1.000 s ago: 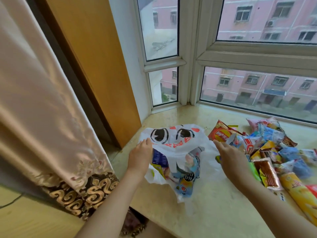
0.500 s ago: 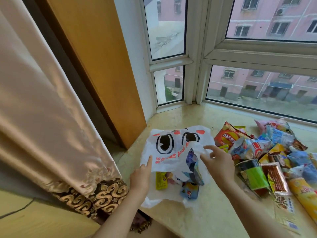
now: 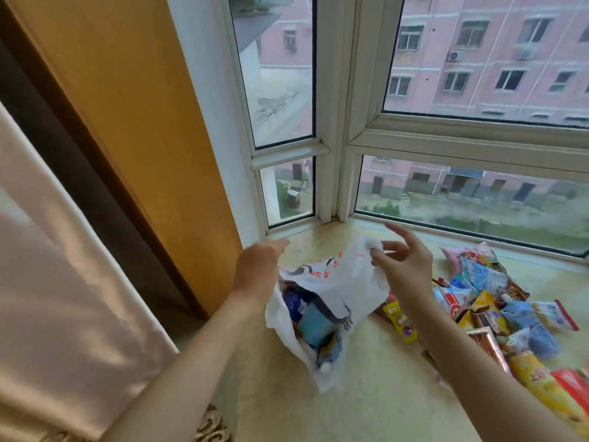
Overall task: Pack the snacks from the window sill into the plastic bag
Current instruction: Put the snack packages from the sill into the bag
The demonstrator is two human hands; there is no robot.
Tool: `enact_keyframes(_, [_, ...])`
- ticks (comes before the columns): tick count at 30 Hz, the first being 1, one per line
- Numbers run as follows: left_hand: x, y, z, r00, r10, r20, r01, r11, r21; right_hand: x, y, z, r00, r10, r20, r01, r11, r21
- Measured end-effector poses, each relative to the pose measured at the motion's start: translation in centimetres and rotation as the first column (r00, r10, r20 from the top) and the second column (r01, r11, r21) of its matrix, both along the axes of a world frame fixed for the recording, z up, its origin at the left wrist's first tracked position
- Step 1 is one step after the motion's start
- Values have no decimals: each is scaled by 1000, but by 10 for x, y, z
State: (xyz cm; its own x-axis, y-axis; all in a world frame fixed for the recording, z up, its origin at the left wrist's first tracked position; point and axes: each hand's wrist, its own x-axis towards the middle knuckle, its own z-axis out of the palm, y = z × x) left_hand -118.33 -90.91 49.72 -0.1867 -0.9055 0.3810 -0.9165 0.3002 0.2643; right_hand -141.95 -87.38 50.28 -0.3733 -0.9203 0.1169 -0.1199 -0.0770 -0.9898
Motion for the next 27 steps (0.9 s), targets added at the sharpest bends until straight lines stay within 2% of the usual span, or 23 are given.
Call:
enact_keyframes(7, [-7, -85, 83, 996, -41, 81, 54, 986, -156, -12, -46, 57, 988, 95, 125, -94, 995, -18])
enact_keyframes(8, [-11, -92, 88, 996, -49, 70, 59, 985, -160, -13, -52, 60, 987, 99, 129, -98, 995, -12])
enact_keyframes(10, [-18, -99, 85, 996, -73, -43, 65, 987, -149, -14, -59, 60, 988, 101, 115, -103, 995, 13])
enact_keyframes(14, [-8, -97, 38, 925, 49, -376, -29, 998, 60, -12, -58, 39, 990, 98, 99, -106, 991, 79])
enact_keyframes(17, [14, -87, 1, 838, 251, -484, -162, 962, 219, -9, -54, 28, 992, 110, 65, -115, 990, 80])
enact_keyframes(19, [33, -80, -19, 797, 446, -407, -287, 873, 393, -9, -55, 26, 992, 106, 72, -111, 991, 75])
enact_keyframes(20, [44, -75, -26, 805, 514, -295, -336, 806, 487, -8, -56, 26, 991, 105, 81, -111, 991, 74])
enact_keyframes(22, [61, -66, -35, 862, 505, -50, -391, 723, 569, -7, -57, 26, 991, 109, 80, -115, 991, 75])
enact_keyframes(23, [66, -63, -34, 887, 461, 13, -379, 713, 590, -6, -58, 26, 990, 116, 75, -122, 990, 73])
enact_keyframes(24, [68, -62, -31, 906, 424, -3, -332, 712, 619, -4, -58, 26, 990, 124, 69, -129, 989, 71])
enact_keyframes(25, [68, -61, -29, 913, 401, -79, -258, 714, 651, -2, -58, 26, 989, 132, 61, -137, 988, 70])
enact_keyframes(26, [66, -60, -25, 881, 412, -231, -158, 718, 677, 0, -58, 25, 989, 139, 53, -143, 987, 70])
enact_keyframes(27, [62, -59, -18, 807, 447, -387, -65, 719, 692, 2, -59, 25, 989, 143, 48, -146, 987, 71])
